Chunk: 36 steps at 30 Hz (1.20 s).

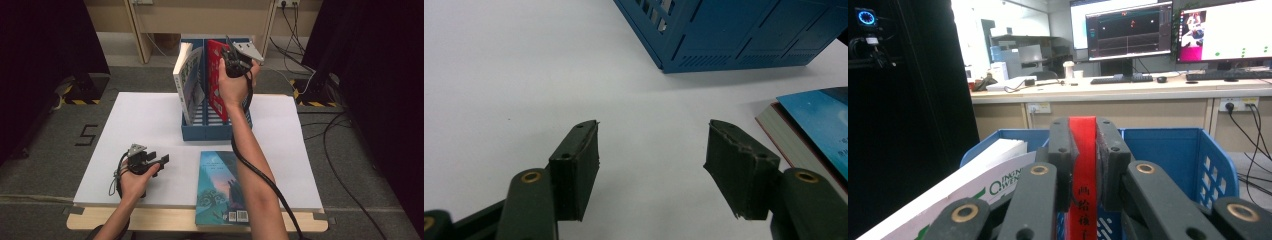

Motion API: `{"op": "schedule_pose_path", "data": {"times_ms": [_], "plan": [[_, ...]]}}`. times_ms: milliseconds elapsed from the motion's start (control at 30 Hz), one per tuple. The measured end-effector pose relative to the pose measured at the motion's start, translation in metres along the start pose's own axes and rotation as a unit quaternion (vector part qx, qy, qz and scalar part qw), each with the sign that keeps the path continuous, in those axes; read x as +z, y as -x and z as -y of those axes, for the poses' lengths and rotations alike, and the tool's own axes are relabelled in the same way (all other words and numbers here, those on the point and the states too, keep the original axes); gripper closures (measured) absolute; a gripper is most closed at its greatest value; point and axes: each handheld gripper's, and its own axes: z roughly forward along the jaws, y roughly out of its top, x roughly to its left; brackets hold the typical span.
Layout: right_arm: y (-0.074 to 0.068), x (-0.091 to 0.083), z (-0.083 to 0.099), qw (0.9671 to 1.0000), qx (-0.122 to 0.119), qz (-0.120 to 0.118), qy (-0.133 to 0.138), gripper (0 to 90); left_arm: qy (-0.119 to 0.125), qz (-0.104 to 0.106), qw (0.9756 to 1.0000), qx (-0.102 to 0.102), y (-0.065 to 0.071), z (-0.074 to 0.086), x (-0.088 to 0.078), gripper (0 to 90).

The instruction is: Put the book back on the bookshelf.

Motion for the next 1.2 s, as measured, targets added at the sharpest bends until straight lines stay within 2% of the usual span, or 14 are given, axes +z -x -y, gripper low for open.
{"op": "schedule_pose_path", "data": {"times_ms": [333, 633, 800, 1200], "plan": [[-0.002, 0.009, 0.010, 0.9999, -0.005, 0.003, -0.009, 80.8, -0.001, 0.001, 1.0000, -0.003, -0.001, 0.001, 0.001, 37.0], [-0.005, 0.007, 0.018, 0.9999, -0.007, 0.004, -0.012, 80.8, -0.003, 0.003, 1.0000, -0.001, 0.001, 0.002, 0.002, 36.9], [-0.005, 0.008, 0.026, 0.9999, -0.008, 0.002, -0.007, 80.8, -0.005, 0.005, 1.0000, 0.001, 0.001, 0.002, 0.003, 36.8], [-0.008, 0.008, 0.030, 0.9998, -0.017, -0.004, 0.009, 80.8, -0.008, 0.005, 1.0000, 0.001, 0.001, 0.003, 0.004, 36.8]]}}
